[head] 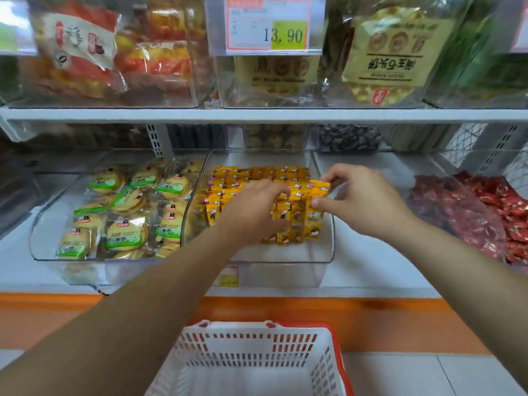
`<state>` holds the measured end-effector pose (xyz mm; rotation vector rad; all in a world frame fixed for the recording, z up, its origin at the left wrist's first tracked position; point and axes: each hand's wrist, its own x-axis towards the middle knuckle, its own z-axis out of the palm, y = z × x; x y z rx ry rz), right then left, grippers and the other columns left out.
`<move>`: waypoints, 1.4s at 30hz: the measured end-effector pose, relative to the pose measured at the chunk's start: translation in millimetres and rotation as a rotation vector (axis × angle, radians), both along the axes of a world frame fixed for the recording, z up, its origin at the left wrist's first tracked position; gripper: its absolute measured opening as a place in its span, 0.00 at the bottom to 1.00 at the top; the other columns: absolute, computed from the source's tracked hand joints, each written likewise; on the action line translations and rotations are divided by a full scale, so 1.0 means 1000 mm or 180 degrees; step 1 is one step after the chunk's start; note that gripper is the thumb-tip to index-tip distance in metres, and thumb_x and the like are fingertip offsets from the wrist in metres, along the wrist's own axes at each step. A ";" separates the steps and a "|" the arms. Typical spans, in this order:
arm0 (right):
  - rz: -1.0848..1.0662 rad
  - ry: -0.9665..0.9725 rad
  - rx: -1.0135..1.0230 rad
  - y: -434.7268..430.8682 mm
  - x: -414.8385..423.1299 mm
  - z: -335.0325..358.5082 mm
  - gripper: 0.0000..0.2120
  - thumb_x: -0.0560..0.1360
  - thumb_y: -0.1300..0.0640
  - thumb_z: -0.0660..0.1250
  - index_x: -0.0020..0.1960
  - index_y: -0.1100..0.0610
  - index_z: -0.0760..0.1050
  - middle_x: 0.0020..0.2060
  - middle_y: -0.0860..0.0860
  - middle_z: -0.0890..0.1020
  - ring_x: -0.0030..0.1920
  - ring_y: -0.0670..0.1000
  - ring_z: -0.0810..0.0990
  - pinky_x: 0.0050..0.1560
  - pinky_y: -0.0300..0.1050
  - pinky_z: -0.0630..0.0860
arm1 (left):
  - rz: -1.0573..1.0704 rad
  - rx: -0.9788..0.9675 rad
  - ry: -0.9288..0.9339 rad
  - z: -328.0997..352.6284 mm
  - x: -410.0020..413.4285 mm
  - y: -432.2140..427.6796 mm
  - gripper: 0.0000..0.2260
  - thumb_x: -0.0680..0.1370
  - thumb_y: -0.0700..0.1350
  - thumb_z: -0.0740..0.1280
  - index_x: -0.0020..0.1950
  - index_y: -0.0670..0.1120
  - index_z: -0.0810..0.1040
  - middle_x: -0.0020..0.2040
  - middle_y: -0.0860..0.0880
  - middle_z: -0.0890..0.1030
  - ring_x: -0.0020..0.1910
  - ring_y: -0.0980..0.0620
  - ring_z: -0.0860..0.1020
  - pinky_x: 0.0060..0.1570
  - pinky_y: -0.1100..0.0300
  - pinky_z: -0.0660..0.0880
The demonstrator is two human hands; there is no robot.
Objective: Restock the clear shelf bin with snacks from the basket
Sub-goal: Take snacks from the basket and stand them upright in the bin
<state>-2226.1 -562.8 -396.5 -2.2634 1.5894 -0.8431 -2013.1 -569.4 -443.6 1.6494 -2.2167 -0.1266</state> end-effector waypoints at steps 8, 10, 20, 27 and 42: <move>0.0135 0.1752 0.0181 -0.061 0.019 -0.001 0.16 0.66 0.40 0.77 0.44 0.42 0.73 0.45 0.45 0.83 0.50 0.53 0.80 0.49 0.51 0.78 | -0.0398 -0.0106 -0.0793 -0.033 0.000 -0.056 0.37 0.68 0.64 0.76 0.75 0.59 0.68 0.74 0.50 0.69 0.72 0.46 0.67 0.69 0.48 0.66; 0.0202 0.1938 0.0236 -0.068 0.022 0.000 0.18 0.65 0.39 0.77 0.49 0.40 0.74 0.48 0.45 0.82 0.50 0.52 0.79 0.49 0.50 0.78 | -0.0392 -0.0299 -0.0724 -0.037 0.005 -0.061 0.31 0.70 0.61 0.76 0.71 0.59 0.72 0.71 0.51 0.72 0.69 0.46 0.70 0.67 0.48 0.67; 0.0258 0.2182 0.0314 -0.066 0.027 0.003 0.19 0.66 0.39 0.77 0.54 0.40 0.77 0.49 0.43 0.82 0.47 0.50 0.75 0.46 0.47 0.76 | -0.0228 -0.0482 -0.0612 -0.046 -0.004 -0.061 0.33 0.67 0.71 0.72 0.67 0.59 0.72 0.70 0.50 0.72 0.69 0.45 0.69 0.67 0.47 0.68; 0.0101 0.2275 -0.0195 -0.061 0.024 0.004 0.17 0.65 0.36 0.73 0.51 0.40 0.77 0.44 0.44 0.83 0.48 0.53 0.79 0.42 0.47 0.75 | -0.0272 -0.0644 -0.0418 -0.049 0.002 -0.062 0.23 0.72 0.63 0.73 0.64 0.58 0.74 0.68 0.51 0.73 0.67 0.46 0.70 0.63 0.48 0.70; 0.0248 0.2631 0.1151 -0.105 0.057 -0.015 0.19 0.60 0.47 0.83 0.43 0.47 0.76 0.46 0.49 0.81 0.43 0.51 0.77 0.36 0.42 0.70 | -0.0252 -0.0600 0.0001 -0.056 0.006 -0.064 0.20 0.70 0.61 0.77 0.58 0.56 0.78 0.63 0.54 0.76 0.60 0.50 0.74 0.50 0.58 0.67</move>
